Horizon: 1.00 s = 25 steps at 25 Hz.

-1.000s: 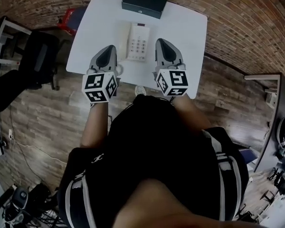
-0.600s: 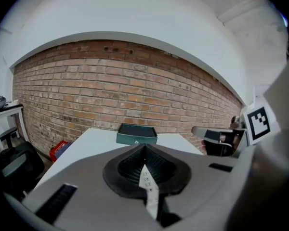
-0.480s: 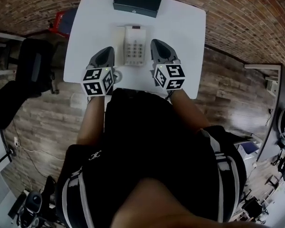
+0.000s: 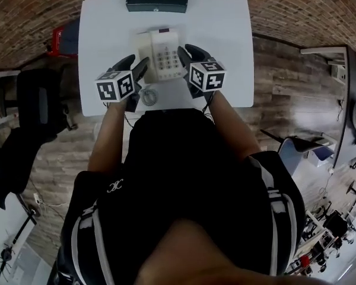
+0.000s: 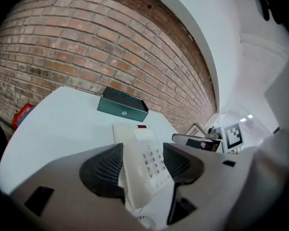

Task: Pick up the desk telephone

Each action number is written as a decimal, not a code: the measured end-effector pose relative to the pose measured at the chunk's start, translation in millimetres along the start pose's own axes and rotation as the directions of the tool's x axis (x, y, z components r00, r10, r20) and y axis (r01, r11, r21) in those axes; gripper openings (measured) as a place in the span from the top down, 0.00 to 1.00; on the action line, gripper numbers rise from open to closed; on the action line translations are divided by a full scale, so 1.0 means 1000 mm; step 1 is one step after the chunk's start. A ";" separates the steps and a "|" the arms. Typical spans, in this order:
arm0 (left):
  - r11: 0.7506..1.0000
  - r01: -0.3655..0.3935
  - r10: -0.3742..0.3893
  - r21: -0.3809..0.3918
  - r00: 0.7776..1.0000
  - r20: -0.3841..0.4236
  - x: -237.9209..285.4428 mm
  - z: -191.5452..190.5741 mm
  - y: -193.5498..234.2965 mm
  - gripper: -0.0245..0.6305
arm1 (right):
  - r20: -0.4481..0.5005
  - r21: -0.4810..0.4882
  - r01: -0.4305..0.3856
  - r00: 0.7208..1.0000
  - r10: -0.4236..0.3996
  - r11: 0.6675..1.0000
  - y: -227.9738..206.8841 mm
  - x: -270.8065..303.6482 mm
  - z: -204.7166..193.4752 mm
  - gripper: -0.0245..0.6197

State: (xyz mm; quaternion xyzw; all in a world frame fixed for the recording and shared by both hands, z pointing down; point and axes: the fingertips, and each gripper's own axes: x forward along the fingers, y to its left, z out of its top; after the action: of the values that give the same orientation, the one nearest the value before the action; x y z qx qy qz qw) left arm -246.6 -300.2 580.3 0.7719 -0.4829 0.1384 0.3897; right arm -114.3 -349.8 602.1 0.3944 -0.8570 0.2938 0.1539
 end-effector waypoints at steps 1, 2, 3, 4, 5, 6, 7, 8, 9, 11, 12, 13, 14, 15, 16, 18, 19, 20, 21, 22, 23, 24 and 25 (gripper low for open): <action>1.000 0.026 -0.027 -0.012 0.999 -0.017 0.005 -0.001 0.001 0.58 | -0.014 0.031 0.002 1.000 -0.002 1.000 -0.004 0.004 -0.005 0.81; 0.999 0.048 -0.049 -0.025 0.998 -0.033 0.010 -0.003 0.003 0.56 | -0.027 0.059 0.005 1.000 -0.003 0.998 -0.008 0.008 -0.009 0.81; 0.997 0.065 -0.067 -0.041 0.997 -0.047 0.015 -0.006 0.006 0.54 | -0.037 0.084 0.006 0.999 -0.003 0.996 -0.011 0.011 -0.013 0.79; 0.995 0.078 -0.081 -0.058 0.995 -0.060 0.020 -0.009 0.009 0.52 | -0.045 0.109 0.007 0.999 -0.002 0.994 -0.015 0.014 -0.017 0.77; 0.993 0.087 -0.093 -0.076 0.993 -0.073 0.025 -0.012 0.013 0.51 | -0.047 0.134 0.006 0.999 0.000 0.991 -0.018 0.016 -0.019 0.76; 0.991 0.096 -0.104 -0.096 0.991 -0.082 0.029 -0.015 0.016 0.49 | -0.047 0.157 0.007 0.999 0.001 0.988 -0.021 0.019 -0.020 0.75; 0.988 0.106 -0.117 -0.115 0.989 -0.087 0.033 -0.016 0.020 0.49 | -0.049 0.173 0.007 0.999 0.001 0.985 -0.024 0.021 -0.021 0.75; 0.984 0.120 -0.132 -0.135 0.987 -0.088 0.036 -0.018 0.023 0.49 | -0.054 0.185 0.006 0.999 0.004 0.983 -0.026 0.024 -0.023 0.75; 0.979 0.136 -0.151 -0.155 0.985 -0.086 0.039 -0.019 0.025 0.48 | -0.063 0.195 0.004 0.998 0.008 0.981 -0.028 0.027 -0.026 0.75; 0.964 0.180 -0.199 -0.193 0.977 -0.079 0.045 -0.022 0.027 0.48 | -0.084 0.222 -0.004 0.996 0.023 0.975 -0.030 0.032 -0.032 0.74; 0.955 0.206 -0.226 -0.212 0.971 -0.077 0.047 -0.024 0.028 0.48 | -0.092 0.236 -0.011 0.995 0.034 0.972 -0.030 0.034 -0.035 0.73; 0.946 0.230 -0.253 -0.230 0.964 -0.076 0.050 -0.026 0.028 0.49 | -0.096 0.244 -0.022 0.994 0.047 0.969 -0.029 0.036 -0.035 0.72; 0.937 0.250 -0.276 -0.244 0.958 -0.078 0.052 -0.028 0.027 0.48 | -0.097 0.244 -0.036 0.993 0.061 0.969 -0.027 0.039 -0.034 0.72; 0.930 0.266 -0.295 -0.255 0.952 -0.081 0.053 -0.030 0.027 0.49 | -0.098 0.241 -0.048 0.993 0.073 0.969 -0.025 0.041 -0.033 0.72; 0.925 0.277 -0.308 -0.262 0.948 -0.086 0.055 -0.032 0.026 0.48 | -0.101 0.243 -0.054 0.992 0.081 0.969 -0.024 0.043 -0.033 0.71; 0.921 0.284 -0.319 -0.266 0.943 -0.095 0.057 -0.036 0.027 0.48 | -0.115 0.263 -0.059 0.989 0.092 0.963 -0.023 0.047 -0.036 0.72; 0.921 0.284 -0.320 -0.267 0.942 -0.101 0.058 -0.037 0.027 0.48 | -0.126 0.273 -0.061 0.987 0.099 0.960 -0.023 0.048 -0.038 0.72; 0.920 0.283 -0.321 -0.270 0.941 -0.109 0.059 -0.039 0.028 0.48 | -0.139 0.281 -0.064 0.985 0.106 0.958 -0.022 0.049 -0.041 0.72; 0.919 0.283 -0.325 -0.274 0.938 -0.119 0.060 -0.041 0.029 0.49 | -0.150 0.288 -0.066 0.982 0.113 0.955 -0.022 0.050 -0.044 0.72; 0.917 0.285 -0.330 -0.280 0.936 -0.126 0.061 -0.043 0.029 0.48 | -0.156 0.296 -0.066 0.981 0.117 0.953 -0.021 0.050 -0.045 0.71; 0.914 0.289 -0.335 -0.286 0.933 -0.129 0.062 -0.044 0.029 0.48 | -0.158 0.303 -0.065 0.980 0.117 0.951 -0.021 0.050 -0.046 0.71; 0.911 0.292 -0.340 -0.290 0.932 -0.129 0.062 -0.044 0.029 0.48 | -0.159 0.308 -0.062 0.980 0.116 0.949 -0.022 0.050 -0.047 0.71; 0.911 0.294 -0.342 -0.290 0.931 -0.129 0.062 -0.044 0.029 0.48 | -0.160 0.309 -0.060 0.981 0.114 0.949 -0.022 0.049 -0.046 0.72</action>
State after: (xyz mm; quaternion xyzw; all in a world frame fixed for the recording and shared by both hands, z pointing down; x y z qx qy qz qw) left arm -233.6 -314.0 658.9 0.7656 -0.3279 0.0746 0.5484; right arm -127.2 -361.3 671.3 0.3475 -0.8015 0.4618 0.1533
